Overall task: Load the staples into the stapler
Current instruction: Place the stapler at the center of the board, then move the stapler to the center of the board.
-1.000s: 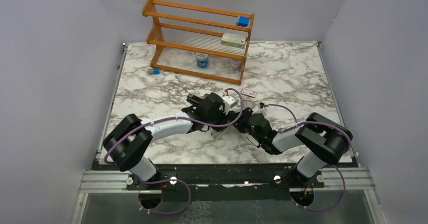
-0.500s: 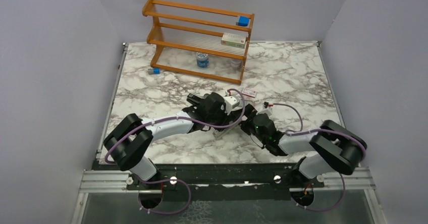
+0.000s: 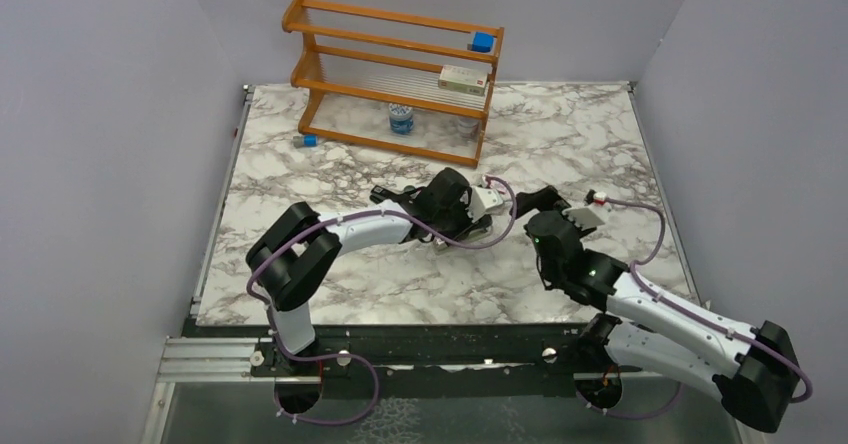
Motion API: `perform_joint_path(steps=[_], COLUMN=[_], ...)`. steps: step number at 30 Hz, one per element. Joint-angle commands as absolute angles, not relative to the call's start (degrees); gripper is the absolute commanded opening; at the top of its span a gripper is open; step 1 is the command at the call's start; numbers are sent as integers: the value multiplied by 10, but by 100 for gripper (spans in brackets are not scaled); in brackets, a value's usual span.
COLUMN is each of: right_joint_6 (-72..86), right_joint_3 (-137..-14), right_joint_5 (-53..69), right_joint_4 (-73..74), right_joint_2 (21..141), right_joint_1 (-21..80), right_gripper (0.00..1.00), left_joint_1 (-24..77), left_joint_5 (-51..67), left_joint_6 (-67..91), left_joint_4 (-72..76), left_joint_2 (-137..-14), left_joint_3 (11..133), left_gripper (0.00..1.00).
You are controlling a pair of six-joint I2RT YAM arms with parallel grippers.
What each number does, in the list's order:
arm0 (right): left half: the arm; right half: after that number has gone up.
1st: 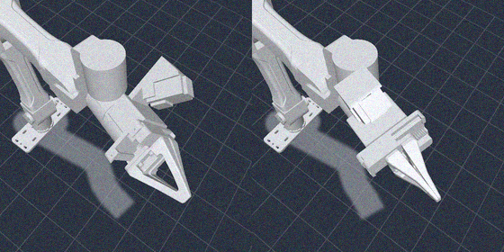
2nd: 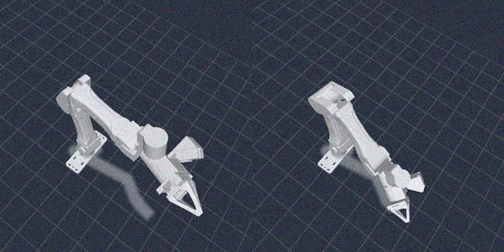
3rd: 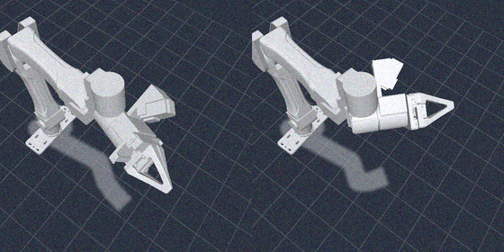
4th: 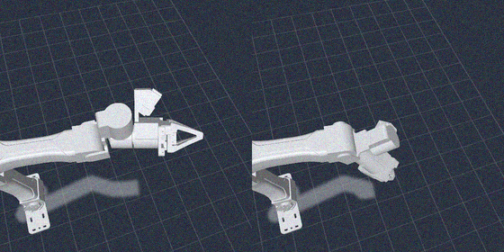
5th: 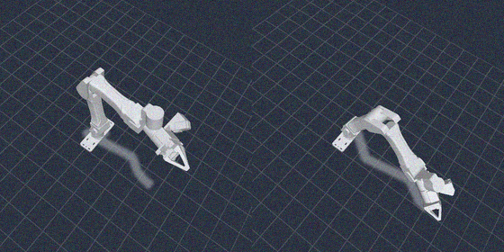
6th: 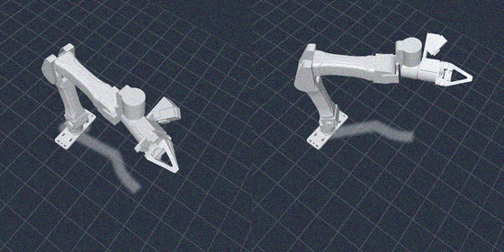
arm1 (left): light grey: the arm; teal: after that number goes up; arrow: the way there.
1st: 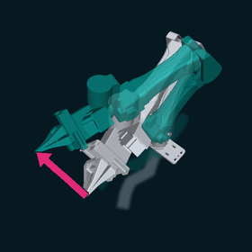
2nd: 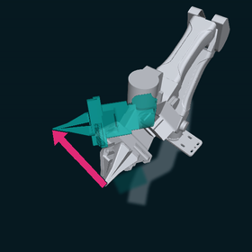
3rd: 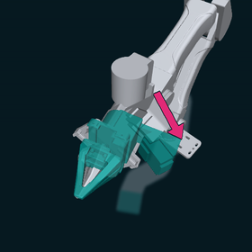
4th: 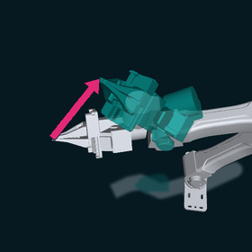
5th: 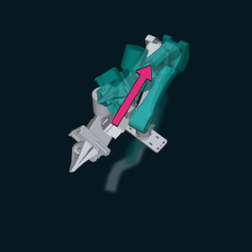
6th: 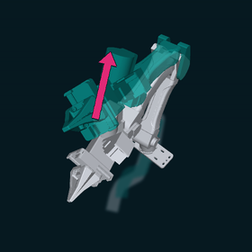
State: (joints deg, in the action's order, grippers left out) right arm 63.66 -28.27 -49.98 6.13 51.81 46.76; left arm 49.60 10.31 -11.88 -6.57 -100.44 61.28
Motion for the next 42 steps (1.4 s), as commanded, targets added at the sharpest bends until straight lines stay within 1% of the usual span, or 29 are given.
perform_joint_path(steps=[1,5,7,8,9,11,12,13,15,17,19,23,24,26,28,30,32,34,37,40,42], right_joint_6=[596,568,534,528,523,512,508,501,469,407,368,275,236,83,-8,-43,-69,-83,-96,-91,-86], right_joint_3=[-315,-303,-292,-289,-286,-280,-276,-271,-259,-242,-229,-206,-198,-178,-193,-243,-310,-362,-446,-524,-574], right_joint_5=[-634,-643,-641,-640,-639,-636,-634,-632,-622,-602,-577,-524,-505,-414,-318,-229,-121,-37,70,147,176], right_joint_4=[205,194,174,172,171,166,161,153,126,70,37,-53,-93,-220,-271,-270,-270,-288,-292,-282,-255], right_joint_2=[468,420,405,401,398,397,396,395,394,390,381,362,365,396,466,557,642,721,833,922,969], right_joint_1=[466,466,466,466,466,466,466,466,466,466,466,466,466,466,466,466,465,466,466,466,466], right_gripper=[100,100,100,100,100,100,100,100,100,100,100,100,100,100,100,100,100,100,100,100,99], left_joint_1=[493,493,493,493,493,492,491,489,484,476,465,430,419,391,359,330,302,282,252,227,208], left_joint_5=[171,212,225,229,234,241,246,249,256,260,264,264,261,234,189,143,94,44,5,-26,-34], left_joint_6=[-241,-317,-345,-355,-362,-375,-378,-380,-374,-360,-340,-284,-261,-203,-142,-98,-71,-44,-1,26,35], left_joint_4=[-63,-70,-94,-103,-110,-111,-110,-110,-110,-104,-87,-26,-6,43,94,139,151,132,90,46,36], left_joint_2=[-1025,-1054,-1067,-1070,-1070,-1063,-1058,-1053,-1047,-1039,-1020,-941,-918,-871,-821,-765,-717,-678,-636,-611,-591], left_joint_3=[652,691,712,717,717,709,704,699,697,696,691,655,643,606,559,503,461,438,420,412,398], left_gripper=[0,0,5,8,13,27,35,47,66,79,81,82,82,82,82,82,84,84,89,89,89])
